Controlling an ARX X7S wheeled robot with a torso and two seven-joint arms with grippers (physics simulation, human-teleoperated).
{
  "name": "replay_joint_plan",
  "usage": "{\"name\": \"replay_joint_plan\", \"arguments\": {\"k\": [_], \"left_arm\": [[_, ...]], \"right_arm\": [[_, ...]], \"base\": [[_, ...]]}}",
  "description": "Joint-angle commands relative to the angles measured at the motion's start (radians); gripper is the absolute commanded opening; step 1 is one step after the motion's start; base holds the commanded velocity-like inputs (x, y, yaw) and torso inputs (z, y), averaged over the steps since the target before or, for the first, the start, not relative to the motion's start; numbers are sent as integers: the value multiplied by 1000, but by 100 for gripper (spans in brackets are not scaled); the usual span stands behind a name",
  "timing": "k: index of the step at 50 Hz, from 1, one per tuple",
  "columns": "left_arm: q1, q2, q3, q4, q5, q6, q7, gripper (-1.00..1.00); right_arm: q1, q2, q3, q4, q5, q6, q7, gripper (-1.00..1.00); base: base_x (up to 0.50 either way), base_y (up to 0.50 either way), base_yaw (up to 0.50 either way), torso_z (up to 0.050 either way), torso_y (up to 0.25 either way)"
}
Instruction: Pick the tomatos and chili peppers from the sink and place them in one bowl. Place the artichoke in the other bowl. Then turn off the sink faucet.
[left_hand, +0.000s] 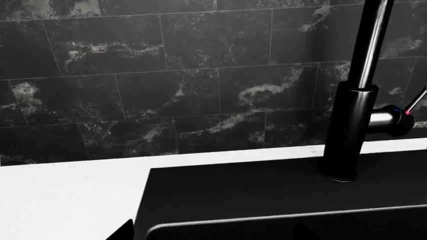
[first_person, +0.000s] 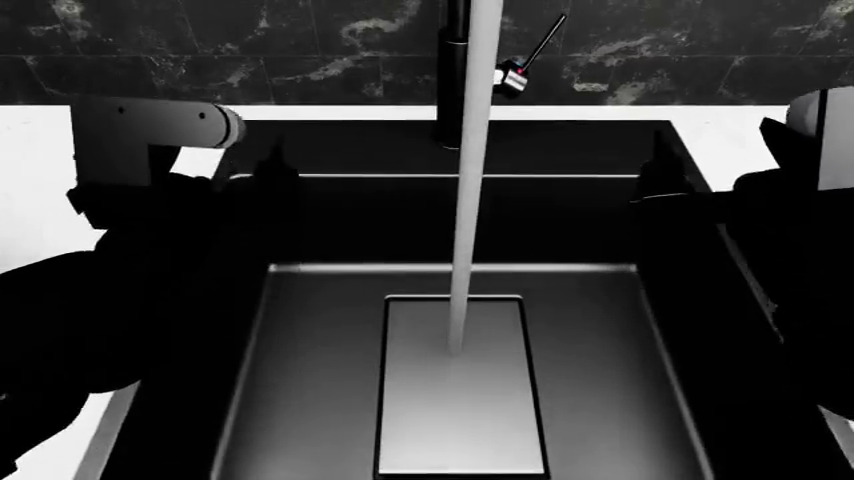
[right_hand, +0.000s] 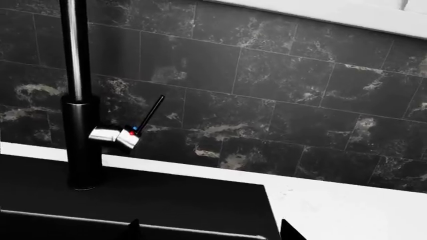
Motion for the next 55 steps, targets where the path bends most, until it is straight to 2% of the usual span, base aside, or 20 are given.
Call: {"name": "replay_joint_plan", "arguments": {"k": [1,9,11,15,18,22,25,29,32,36,40,51,55], "left_arm": [[-137,127,64,-230,127,33,143,100],[-241,253,122,-513,250,120,302,100],[-260,297,88,-613,236,143,296,100],[-313,352,142,-780,333,212,381,100],[-370,424,156,-964,360,250,460,100],[-417,469,164,-1079,388,294,502,100],[-456,502,151,-1171,370,289,547,100],[-502,547,164,-1312,421,377,589,100],[-550,580,170,-1417,434,398,637,100],[-635,668,174,-1679,473,492,723,100],[-634,676,100,-1682,529,489,738,100],[-617,709,-144,-1682,818,468,756,100],[-616,720,-235,-1682,898,460,766,100]], "right_arm": [[232,-100,-172,336,-233,-94,-273,100],[393,-224,-308,766,-449,-287,-499,100],[424,-249,-340,859,-489,-325,-547,100],[478,-300,-329,1012,-503,-379,-583,100],[533,-343,-358,1157,-544,-449,-658,100],[590,-386,-380,1308,-586,-520,-713,100],[666,-442,-398,1500,-627,-609,-773,100],[790,-544,-416,1828,-677,-775,-870,100],[791,-550,-393,1835,-690,-774,-874,100],[772,-560,-325,1836,-714,-760,-897,100],[758,-571,-233,1837,-775,-739,-910,100],[747,-605,36,1837,-1000,-737,-956,100],[736,-615,133,1837,-1026,-742,-956,100]], "base": [[0,0,0,0,0],[0,0,0,0,0],[0,0,0,0,0],[0,0,0,0,0],[0,0,0,0,0],[0,0,0,0,0],[0,0,0,0,0],[0,0,0,0,0],[0,0,0,0,0],[0,0,0,0,0],[0,0,0,0,0],[0,0,0,0,0],[0,0,0,0,0]]}}
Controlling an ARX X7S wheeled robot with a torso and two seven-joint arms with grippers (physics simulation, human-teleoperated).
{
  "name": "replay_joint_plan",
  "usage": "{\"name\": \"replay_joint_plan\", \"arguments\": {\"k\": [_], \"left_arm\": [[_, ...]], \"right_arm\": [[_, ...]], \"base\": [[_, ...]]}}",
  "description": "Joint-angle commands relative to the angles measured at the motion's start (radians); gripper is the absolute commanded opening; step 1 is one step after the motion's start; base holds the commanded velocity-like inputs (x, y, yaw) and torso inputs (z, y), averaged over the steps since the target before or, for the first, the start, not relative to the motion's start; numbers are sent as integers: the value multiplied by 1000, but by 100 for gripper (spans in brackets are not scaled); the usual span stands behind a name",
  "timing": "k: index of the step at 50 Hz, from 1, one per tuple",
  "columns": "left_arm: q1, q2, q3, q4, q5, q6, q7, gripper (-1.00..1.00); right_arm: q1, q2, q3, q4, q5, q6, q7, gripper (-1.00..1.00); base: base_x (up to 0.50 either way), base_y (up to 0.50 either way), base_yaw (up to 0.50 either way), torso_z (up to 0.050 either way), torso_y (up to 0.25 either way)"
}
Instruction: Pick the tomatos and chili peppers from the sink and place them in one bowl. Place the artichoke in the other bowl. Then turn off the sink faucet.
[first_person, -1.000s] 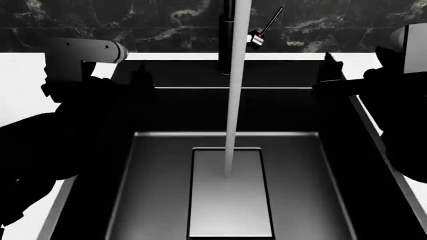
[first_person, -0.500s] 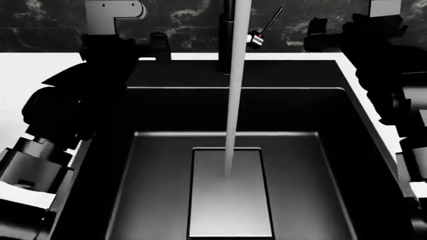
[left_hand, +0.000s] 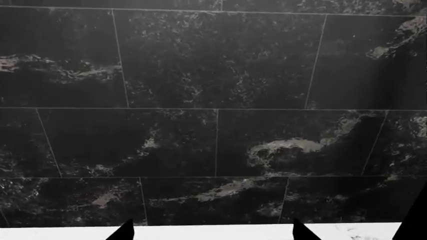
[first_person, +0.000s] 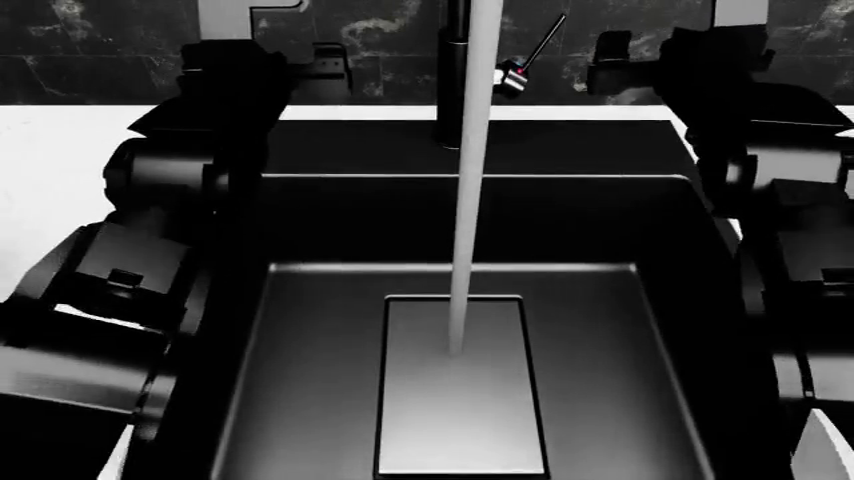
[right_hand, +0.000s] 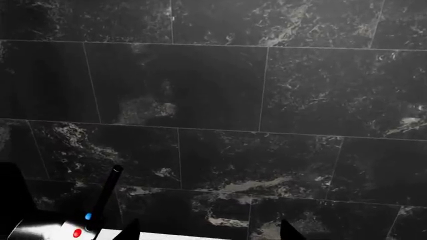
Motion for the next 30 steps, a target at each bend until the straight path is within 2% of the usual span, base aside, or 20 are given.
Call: {"name": "replay_joint_plan", "arguments": {"k": [1,12,17,30], "left_arm": [[-16,59,-215,-74,239,19,65,100],[12,72,-382,-74,358,72,110,100],[10,72,-406,-74,409,80,120,100],[12,82,-470,-74,455,89,129,100]], "right_arm": [[-5,-49,240,44,-161,-21,-49,100],[6,-65,305,44,-254,-49,-28,100],[16,-56,321,44,-260,-70,4,100],[24,-66,307,44,-269,-65,-16,100]], "base": [[0,0,0,0,0],[0,0,0,0,0],[0,0,0,0,-17],[0,0,0,9,-229]]}}
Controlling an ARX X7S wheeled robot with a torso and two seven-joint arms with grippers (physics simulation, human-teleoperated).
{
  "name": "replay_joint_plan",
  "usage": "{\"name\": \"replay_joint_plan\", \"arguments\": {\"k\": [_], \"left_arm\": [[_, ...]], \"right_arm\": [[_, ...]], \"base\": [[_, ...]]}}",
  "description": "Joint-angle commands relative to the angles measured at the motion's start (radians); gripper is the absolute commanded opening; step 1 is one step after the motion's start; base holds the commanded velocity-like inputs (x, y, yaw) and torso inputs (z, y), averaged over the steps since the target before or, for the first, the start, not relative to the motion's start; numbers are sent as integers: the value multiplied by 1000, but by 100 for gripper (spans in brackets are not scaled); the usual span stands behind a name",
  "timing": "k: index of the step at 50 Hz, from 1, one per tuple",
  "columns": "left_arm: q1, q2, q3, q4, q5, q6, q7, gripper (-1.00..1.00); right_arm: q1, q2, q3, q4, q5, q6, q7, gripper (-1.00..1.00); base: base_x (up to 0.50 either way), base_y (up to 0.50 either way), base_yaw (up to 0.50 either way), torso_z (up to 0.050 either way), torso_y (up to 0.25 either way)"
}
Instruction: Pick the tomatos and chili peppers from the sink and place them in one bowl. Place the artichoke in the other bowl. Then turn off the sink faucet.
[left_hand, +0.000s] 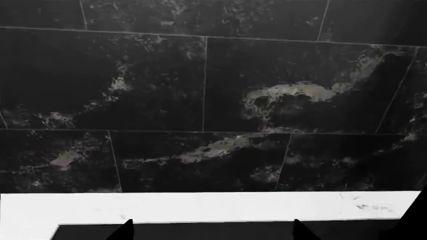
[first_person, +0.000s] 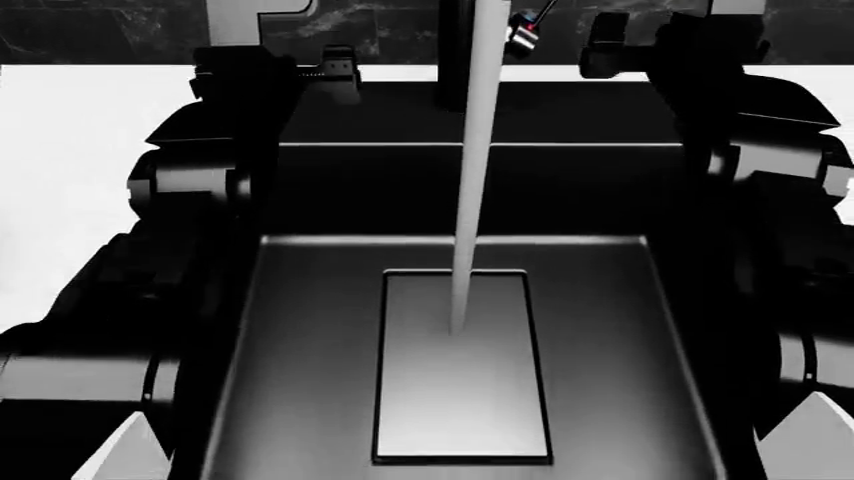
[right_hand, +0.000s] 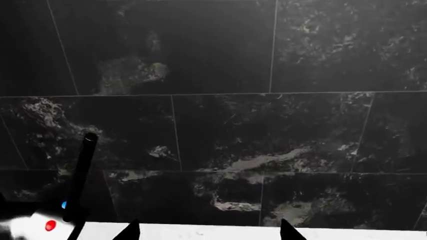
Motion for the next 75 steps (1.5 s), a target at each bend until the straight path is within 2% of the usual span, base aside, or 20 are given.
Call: {"name": "replay_joint_plan", "arguments": {"k": [1,20,57,75], "left_arm": [[4,18,-68,-7,64,26,29,100],[-7,19,-78,-7,66,4,34,100],[0,19,-83,-7,68,-25,29,100],[5,21,-98,-7,70,-32,38,100]], "right_arm": [[5,-11,19,0,-28,-6,-11,100],[13,-14,-55,0,-43,-43,-49,100],[0,-22,-23,0,-23,-29,-42,100],[26,-73,-19,0,-27,-14,-60,100]], "base": [[0,0,0,11,-230],[0,0,0,4,-36],[92,0,0,0,0],[0,0,0,0,0]]}}
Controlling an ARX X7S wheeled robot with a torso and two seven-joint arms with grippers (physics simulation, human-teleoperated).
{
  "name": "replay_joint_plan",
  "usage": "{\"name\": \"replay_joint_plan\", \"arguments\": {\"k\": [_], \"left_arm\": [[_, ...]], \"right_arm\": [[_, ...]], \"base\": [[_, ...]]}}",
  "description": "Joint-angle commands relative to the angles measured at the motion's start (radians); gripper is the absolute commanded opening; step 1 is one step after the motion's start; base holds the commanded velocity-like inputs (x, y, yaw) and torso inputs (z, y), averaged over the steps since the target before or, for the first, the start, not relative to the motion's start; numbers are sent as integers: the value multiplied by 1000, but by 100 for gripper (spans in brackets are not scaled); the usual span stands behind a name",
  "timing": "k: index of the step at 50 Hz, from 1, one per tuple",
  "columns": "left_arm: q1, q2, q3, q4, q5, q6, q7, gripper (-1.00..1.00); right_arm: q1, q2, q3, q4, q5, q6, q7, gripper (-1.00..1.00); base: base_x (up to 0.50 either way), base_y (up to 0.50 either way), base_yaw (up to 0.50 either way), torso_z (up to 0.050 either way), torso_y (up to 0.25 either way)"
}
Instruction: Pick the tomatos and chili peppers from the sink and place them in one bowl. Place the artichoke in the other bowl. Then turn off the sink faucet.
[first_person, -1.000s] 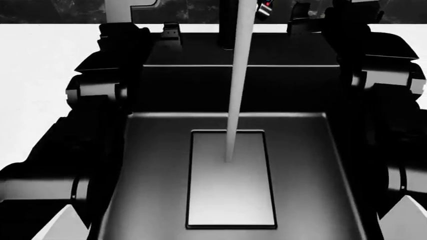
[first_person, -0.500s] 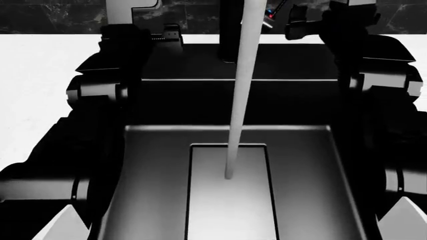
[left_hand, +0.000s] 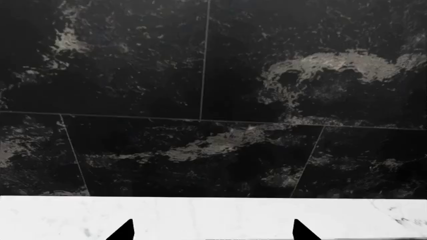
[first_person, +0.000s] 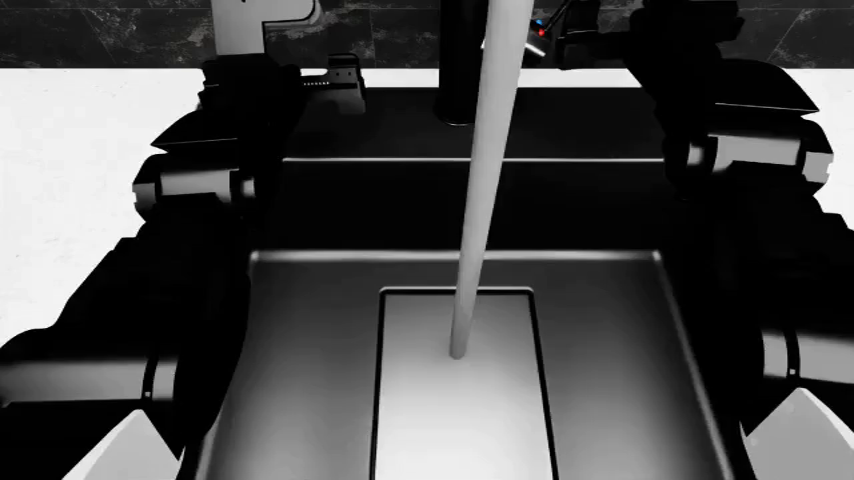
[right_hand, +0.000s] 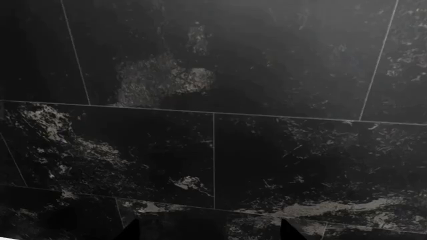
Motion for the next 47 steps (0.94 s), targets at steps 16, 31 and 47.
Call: {"name": "replay_joint_plan", "arguments": {"k": [16,31,47], "left_arm": [[3,7,-2,-3,3,1,44,100],[-2,6,-14,-3,11,3,46,100],[-7,1,-17,-3,14,11,51,100]], "right_arm": [[21,-65,-13,0,-9,28,-30,100],[14,-85,-18,0,-8,36,-59,100],[-9,-58,-1,0,-8,20,-37,100]], "base": [[0,0,0,0,0],[0,0,0,0,0],[0,0,0,0,0]]}}
